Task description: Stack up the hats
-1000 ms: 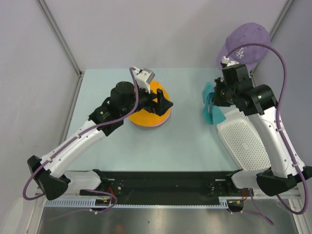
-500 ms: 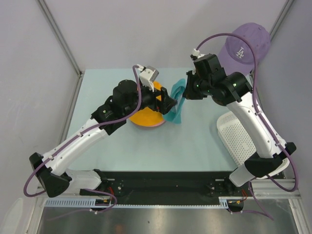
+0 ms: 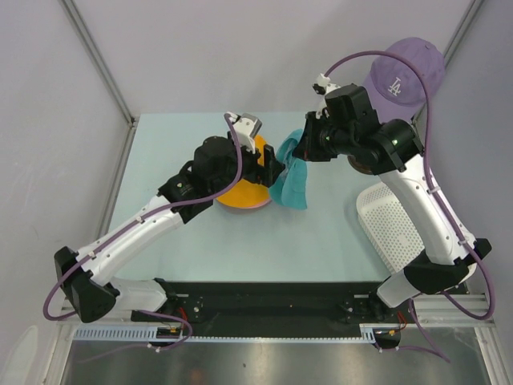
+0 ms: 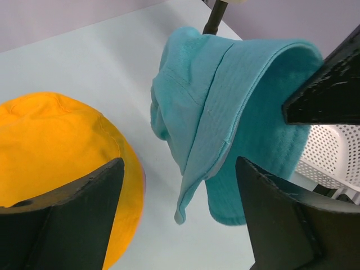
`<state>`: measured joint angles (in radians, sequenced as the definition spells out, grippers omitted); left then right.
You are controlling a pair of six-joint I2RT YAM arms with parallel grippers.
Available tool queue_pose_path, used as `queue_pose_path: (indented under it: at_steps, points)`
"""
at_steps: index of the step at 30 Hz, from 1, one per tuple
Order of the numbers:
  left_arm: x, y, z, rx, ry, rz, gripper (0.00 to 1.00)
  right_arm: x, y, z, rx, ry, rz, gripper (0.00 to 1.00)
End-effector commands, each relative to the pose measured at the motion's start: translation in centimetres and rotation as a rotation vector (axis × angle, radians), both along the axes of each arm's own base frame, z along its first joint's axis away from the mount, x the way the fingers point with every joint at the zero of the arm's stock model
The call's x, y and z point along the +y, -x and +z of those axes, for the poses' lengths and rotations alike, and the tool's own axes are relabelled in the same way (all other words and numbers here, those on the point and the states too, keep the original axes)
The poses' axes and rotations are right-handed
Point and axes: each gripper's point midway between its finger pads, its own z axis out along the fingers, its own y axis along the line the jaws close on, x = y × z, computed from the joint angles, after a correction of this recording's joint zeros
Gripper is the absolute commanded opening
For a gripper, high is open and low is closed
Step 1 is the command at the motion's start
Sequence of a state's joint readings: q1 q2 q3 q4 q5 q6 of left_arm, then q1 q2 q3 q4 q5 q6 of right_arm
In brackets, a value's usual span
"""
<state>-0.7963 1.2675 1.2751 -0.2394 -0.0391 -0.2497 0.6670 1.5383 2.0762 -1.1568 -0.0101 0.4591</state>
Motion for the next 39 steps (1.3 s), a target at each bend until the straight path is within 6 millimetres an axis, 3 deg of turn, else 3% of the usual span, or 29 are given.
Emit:
queue_pose_path:
  at_steps: [1,4,5,7,8,9,11,16,20,21,23,24,26,31,34,37,39]
  points:
    - [-1.4,-0.4,1.4,-0.065,0.045,-0.039,0.80,0.3,1.6,4.7,-0.101,-0.115,0.051,0.00]
    - [-2.2,-0.2,1.6,-0.073,0.066,-0.077,0.55,-0.1,2.0,4.8,-0.109,-0.104,0.061,0.00]
    - [-2.2,-0.4,1.6,-0.079,0.062,-0.073,0.39,-0.4,2.1,4.8,-0.112,-0.095,0.056,0.00]
    - [-1.9,-1.0,2.0,-0.115,0.041,-0.057,0.22,-1.3,1.9,4.3,-0.120,-0.049,0.030,0.00]
    - [-1.4,-1.9,1.9,-0.127,0.020,-0.006,0.05,-1.7,2.0,4.3,-0.125,-0.037,0.029,0.00]
    - [-1.2,-2.3,2.5,-0.145,0.017,0.011,0.00,-2.4,1.7,4.4,-0.140,-0.016,-0.004,0.00]
    - [-0.9,-3.4,2.4,-0.168,-0.025,0.038,0.00,-3.7,1.2,4.5,-0.159,0.025,-0.045,0.00]
    - [-0.6,-6.2,5.1,-0.251,-0.041,0.114,0.00,-6.0,-0.2,5.7,-0.223,0.067,-0.135,0.00]
    - [-0.7,-8.5,8.5,-0.344,-0.014,0.155,0.00,-6.9,-1.5,7.2,-0.284,0.091,-0.174,0.00]
    - [-1.2,-9.3,8.1,-0.344,-0.024,0.157,0.00,-6.9,-1.9,7.3,-0.300,0.108,-0.179,0.00]
    - [-1.1,-10.3,9.8,-0.372,0.001,0.168,0.00,-6.8,-2.5,7.8,-0.322,0.112,-0.184,0.00]
    - [-1.5,-11.1,9.4,-0.371,0.000,0.158,0.00,-6.8,-3.0,8.1,-0.348,0.117,-0.189,0.00]
    - [-0.4,-12.8,11.1,-0.408,0.027,0.194,0.00,-6.5,-3.5,8.2,-0.367,0.119,-0.183,0.00]
    - [3.1,-16.8,11.4,-0.455,0.011,0.253,0.00,-4.0,-5.3,6.3,-0.401,0.167,-0.092,0.00]
    - [5.7,-17.6,11.6,-0.467,-0.012,0.291,0.00,-1.9,-5.8,4.9,-0.399,0.196,-0.010,0.00]
    - [8.0,-17.9,10.2,-0.455,-0.045,0.324,0.00,0.3,-6.2,3.6,-0.389,0.211,0.059,0.00]
    - [9.1,-17.1,9.5,-0.454,-0.065,0.337,0.01,1.8,-6.2,3.0,-0.383,0.207,0.103,0.00]
